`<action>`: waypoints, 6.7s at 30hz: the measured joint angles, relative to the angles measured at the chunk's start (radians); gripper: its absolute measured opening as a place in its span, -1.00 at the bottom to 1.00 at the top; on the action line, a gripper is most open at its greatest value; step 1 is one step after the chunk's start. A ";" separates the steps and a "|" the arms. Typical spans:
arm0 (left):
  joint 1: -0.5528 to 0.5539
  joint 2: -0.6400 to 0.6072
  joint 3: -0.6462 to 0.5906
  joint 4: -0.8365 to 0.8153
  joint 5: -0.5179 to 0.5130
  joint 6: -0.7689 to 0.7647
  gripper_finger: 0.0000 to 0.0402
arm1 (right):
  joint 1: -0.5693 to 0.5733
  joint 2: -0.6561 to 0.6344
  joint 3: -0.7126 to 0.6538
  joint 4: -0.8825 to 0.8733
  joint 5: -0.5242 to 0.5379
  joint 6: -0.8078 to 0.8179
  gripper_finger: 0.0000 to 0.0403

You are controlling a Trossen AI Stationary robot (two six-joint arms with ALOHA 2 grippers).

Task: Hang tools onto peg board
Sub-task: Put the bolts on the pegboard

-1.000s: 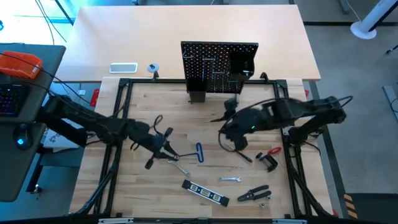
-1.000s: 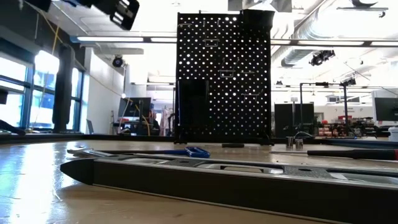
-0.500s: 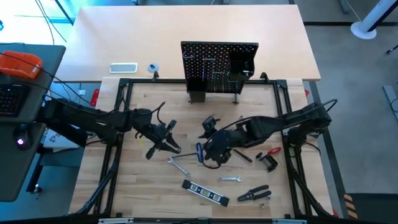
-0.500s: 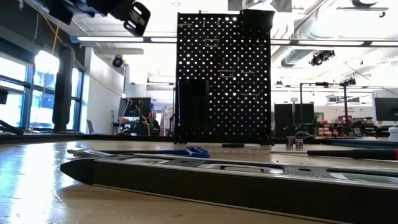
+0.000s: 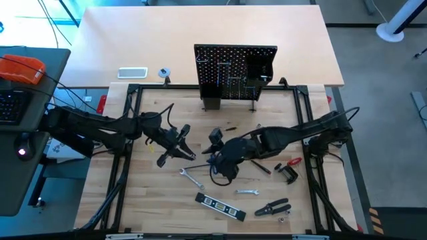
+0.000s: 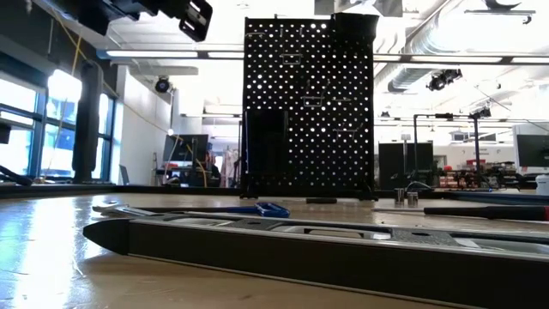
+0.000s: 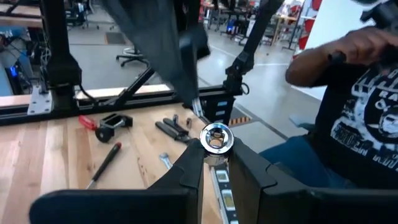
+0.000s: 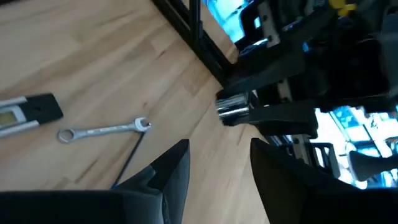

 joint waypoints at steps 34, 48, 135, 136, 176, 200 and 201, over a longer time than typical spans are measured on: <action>0.025 0.088 -0.001 0.113 0.075 -0.085 -0.81 | -0.006 0.110 0.000 0.159 0.043 -0.113 -0.19; 0.025 0.087 -0.001 0.101 0.064 -0.057 -0.81 | -0.008 0.111 0.000 0.180 0.084 -0.110 -0.34; -0.121 0.410 0.000 0.243 -0.318 0.073 -0.09 | -0.613 -0.427 0.001 -0.316 0.293 0.400 -0.24; -0.122 0.410 0.000 0.243 -0.318 0.073 -0.09 | -0.613 -0.432 0.001 -0.317 0.292 0.398 -0.23; -0.111 0.409 0.000 0.235 -0.322 0.104 -0.09 | -0.148 -0.602 -0.275 -0.968 0.213 1.238 -0.26; -0.089 0.409 0.000 0.228 -0.320 0.098 -0.09 | -0.509 -0.599 -1.153 0.148 0.146 1.231 -0.26; -0.086 0.409 0.000 0.228 -0.320 0.096 -0.09 | -0.524 -0.599 -1.154 0.165 0.130 1.209 -0.26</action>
